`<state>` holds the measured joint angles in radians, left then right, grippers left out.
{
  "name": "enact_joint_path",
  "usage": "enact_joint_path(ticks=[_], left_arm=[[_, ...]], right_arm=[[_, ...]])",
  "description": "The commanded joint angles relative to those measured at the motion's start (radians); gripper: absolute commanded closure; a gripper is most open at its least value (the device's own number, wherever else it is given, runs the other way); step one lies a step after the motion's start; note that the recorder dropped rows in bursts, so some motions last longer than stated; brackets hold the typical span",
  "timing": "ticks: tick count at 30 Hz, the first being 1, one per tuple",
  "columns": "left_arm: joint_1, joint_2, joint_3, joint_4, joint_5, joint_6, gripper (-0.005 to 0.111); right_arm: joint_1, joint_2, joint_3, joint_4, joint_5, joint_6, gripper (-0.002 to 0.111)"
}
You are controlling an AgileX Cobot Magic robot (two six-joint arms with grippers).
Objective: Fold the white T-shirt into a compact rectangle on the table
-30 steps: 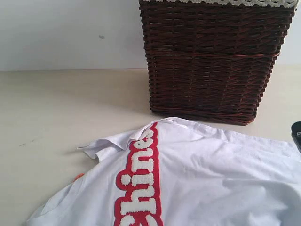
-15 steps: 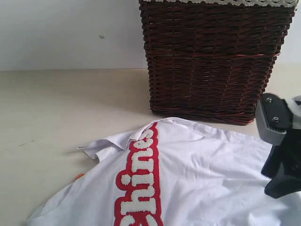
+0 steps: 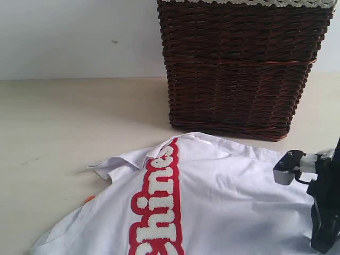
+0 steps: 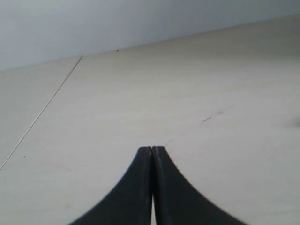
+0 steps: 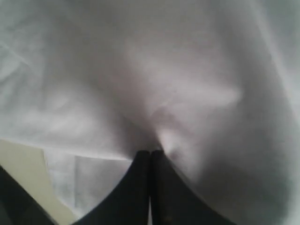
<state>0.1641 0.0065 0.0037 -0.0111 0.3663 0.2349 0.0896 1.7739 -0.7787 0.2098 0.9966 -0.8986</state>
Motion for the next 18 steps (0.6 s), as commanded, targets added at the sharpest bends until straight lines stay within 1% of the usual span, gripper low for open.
enact_joint_path(ticks=[1,4,7,10,13,15,16,18], left_arm=[[-0.003,-0.007,-0.004,-0.008,-0.006,-0.003,0.107],[-0.003,-0.007,-0.004,-0.008,-0.006,-0.003,0.107],[-0.003,-0.007,-0.004,-0.008,-0.006,-0.003,0.107],[-0.003,-0.007,-0.004,-0.008,-0.006,-0.003,0.107],[-0.003,-0.007,-0.004,-0.008,-0.006,-0.003,0.107],[-0.003,-0.007,-0.004,-0.008,-0.006,-0.003,0.107],[-0.003,-0.007,-0.004,-0.008,-0.006,-0.003,0.107],[-0.003,-0.007,-0.004,-0.008,-0.006,-0.003,0.107]], right_arm=[[0.073,0.005,0.004,0.0,0.132,-0.055,0.108],[0.134,0.005,0.004,0.0,0.225,-0.131,0.108],[0.167,0.005,0.004,0.0,0.219,-0.147,0.108],[0.167,-0.036,0.004,0.009,0.168,-0.147,0.108],[0.162,-0.179,0.004,-0.01,0.05,-0.147,0.108],[0.118,-0.284,0.004,-0.028,-0.086,-0.147,0.108],[0.075,-0.315,0.004,-0.028,-0.173,-0.147,0.108],[-0.044,-0.341,0.004,-0.028,-0.342,-0.153,0.108]])
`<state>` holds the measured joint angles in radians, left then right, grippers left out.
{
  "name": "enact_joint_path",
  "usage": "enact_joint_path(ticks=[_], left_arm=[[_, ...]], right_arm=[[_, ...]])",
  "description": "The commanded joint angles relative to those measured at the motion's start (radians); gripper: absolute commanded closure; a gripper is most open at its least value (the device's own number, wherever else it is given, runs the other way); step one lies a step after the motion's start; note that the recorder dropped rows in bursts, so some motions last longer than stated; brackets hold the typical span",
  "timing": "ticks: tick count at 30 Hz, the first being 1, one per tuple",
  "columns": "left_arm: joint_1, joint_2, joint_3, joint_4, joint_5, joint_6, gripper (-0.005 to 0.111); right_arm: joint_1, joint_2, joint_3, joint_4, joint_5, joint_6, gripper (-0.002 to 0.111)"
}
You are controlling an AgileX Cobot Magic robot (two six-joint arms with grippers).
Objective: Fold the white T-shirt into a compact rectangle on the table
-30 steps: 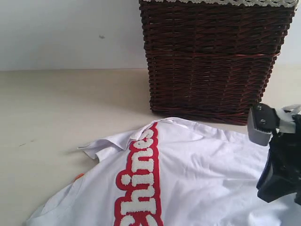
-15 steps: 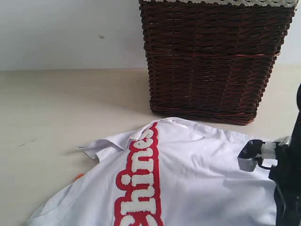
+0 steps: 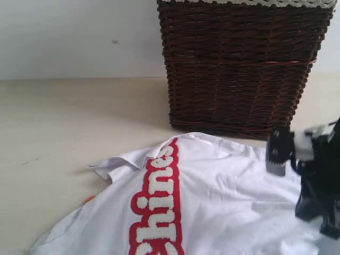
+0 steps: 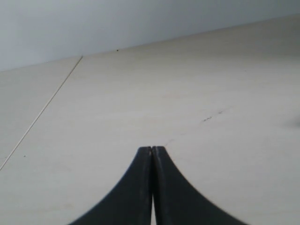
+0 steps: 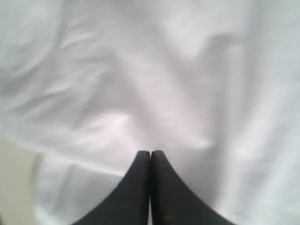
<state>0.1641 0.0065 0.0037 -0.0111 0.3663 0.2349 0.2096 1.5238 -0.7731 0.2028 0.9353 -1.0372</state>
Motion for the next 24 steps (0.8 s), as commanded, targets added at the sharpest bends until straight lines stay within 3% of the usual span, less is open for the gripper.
enact_joint_path(ticks=[1,6,11,13,17,24], left_arm=[[-0.003,-0.007,-0.004,-0.008,-0.006,-0.003,0.107],[-0.003,-0.007,-0.004,-0.008,-0.006,-0.003,0.107],[-0.003,-0.007,-0.004,-0.008,-0.006,-0.003,0.107],[-0.003,-0.007,-0.004,-0.008,-0.006,-0.003,0.107],[-0.003,-0.007,-0.004,-0.008,-0.006,-0.003,0.107],[-0.003,-0.007,-0.004,-0.008,-0.006,-0.003,0.107]], right_arm=[[-0.216,-0.089,-0.002,-0.019,-0.34,-0.041,0.108],[-0.447,0.03,-0.002,-0.015,-0.453,-0.318,0.104],[-0.526,0.165,-0.002,0.138,-0.517,-0.453,0.069],[-0.526,0.181,-0.002,0.2,-0.594,-0.457,0.062],[-0.532,0.229,-0.025,0.39,-0.698,-0.504,0.062],[-0.578,0.331,-0.127,0.472,-0.483,-0.41,0.062]])
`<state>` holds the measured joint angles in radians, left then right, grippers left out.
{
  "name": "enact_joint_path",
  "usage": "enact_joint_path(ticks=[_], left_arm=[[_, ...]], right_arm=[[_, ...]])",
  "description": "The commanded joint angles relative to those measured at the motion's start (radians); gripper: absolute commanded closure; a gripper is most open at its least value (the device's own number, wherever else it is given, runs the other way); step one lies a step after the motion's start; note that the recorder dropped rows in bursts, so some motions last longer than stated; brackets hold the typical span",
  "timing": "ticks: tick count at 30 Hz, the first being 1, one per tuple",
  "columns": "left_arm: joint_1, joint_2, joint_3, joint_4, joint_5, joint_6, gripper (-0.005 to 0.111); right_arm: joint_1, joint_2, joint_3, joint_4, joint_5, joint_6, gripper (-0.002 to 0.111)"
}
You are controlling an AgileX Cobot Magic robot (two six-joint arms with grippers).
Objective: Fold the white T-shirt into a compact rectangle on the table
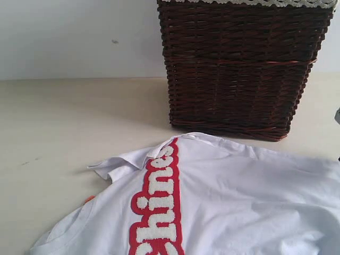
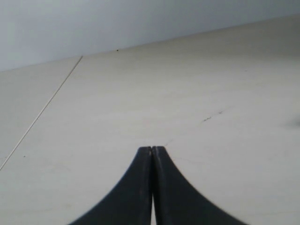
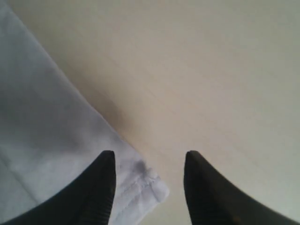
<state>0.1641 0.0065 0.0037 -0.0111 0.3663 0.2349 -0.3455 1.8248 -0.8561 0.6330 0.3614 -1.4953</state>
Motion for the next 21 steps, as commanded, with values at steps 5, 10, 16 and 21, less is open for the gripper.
enact_joint_path(ticks=[5,10,16,21], left_arm=[[-0.003,-0.007,-0.004,-0.008,-0.006,-0.003,0.107],[-0.003,-0.007,-0.004,-0.008,-0.006,-0.003,0.107],[-0.003,-0.007,-0.004,-0.008,-0.006,-0.003,0.107],[-0.003,-0.007,-0.004,-0.008,-0.006,-0.003,0.107]], right_arm=[[-0.029,0.064,-0.07,-0.023,0.155,0.102,0.062],[-0.029,0.113,-0.07,-0.095,0.155,0.156,0.062],[-0.029,0.133,-0.07,-0.12,0.16,0.163,0.069],[-0.029,0.133,-0.07,-0.175,0.16,0.206,0.099]])
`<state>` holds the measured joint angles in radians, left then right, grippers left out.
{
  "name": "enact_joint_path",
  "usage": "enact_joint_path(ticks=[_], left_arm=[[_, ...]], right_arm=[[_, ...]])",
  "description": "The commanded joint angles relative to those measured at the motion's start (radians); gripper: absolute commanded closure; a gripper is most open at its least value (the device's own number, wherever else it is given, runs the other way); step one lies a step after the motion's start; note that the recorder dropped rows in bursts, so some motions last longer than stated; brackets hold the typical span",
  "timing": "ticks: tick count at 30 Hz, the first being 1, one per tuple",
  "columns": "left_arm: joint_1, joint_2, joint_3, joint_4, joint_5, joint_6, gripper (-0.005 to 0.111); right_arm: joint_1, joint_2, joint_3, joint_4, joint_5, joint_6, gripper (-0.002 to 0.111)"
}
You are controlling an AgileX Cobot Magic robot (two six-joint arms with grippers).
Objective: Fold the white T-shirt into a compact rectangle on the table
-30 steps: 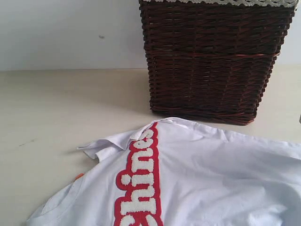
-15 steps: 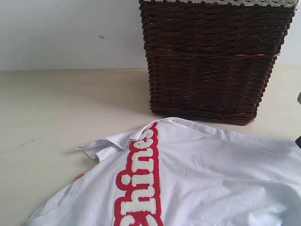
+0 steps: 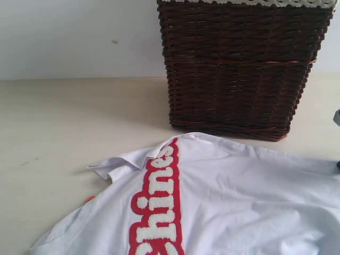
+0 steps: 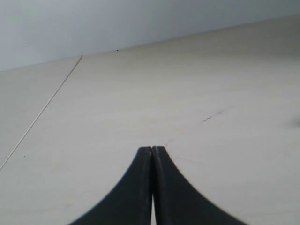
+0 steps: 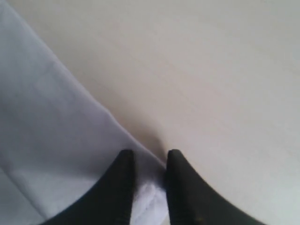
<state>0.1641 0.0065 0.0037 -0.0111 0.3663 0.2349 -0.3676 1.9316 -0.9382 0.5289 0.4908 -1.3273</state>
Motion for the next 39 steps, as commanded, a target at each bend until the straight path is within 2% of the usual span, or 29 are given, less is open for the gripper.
enact_joint_path(ticks=[1,3,7,16,30,32,36,39], left_arm=[[-0.003,-0.007,-0.004,-0.008,-0.006,-0.003,0.107],[-0.003,-0.007,-0.004,-0.008,-0.006,-0.003,0.107],[-0.003,-0.007,-0.004,-0.008,-0.006,-0.003,0.107],[-0.003,-0.007,-0.004,-0.008,-0.006,-0.003,0.107],[-0.003,-0.007,-0.004,-0.008,-0.006,-0.003,0.107],[-0.003,-0.007,-0.004,-0.008,-0.006,-0.003,0.107],[-0.003,-0.007,-0.004,-0.008,-0.006,-0.003,0.107],[-0.003,-0.007,-0.004,-0.008,-0.006,-0.003,0.107]], right_arm=[[-0.007,0.027,0.012,-0.082,0.03,0.04,0.102],[-0.007,0.027,0.012,-0.114,0.03,0.04,0.107],[-0.007,0.025,0.012,-0.147,-0.026,0.079,0.108],[-0.007,0.004,0.005,-0.144,-0.491,0.056,0.108],[-0.007,0.154,-0.219,-0.137,-0.588,0.039,0.107],[-0.005,0.163,-0.228,-0.137,-0.588,0.039,0.1],[-0.005,0.157,-0.23,-0.137,-0.57,0.073,0.068],[-0.005,0.111,-0.225,-0.137,-0.542,0.154,0.053]])
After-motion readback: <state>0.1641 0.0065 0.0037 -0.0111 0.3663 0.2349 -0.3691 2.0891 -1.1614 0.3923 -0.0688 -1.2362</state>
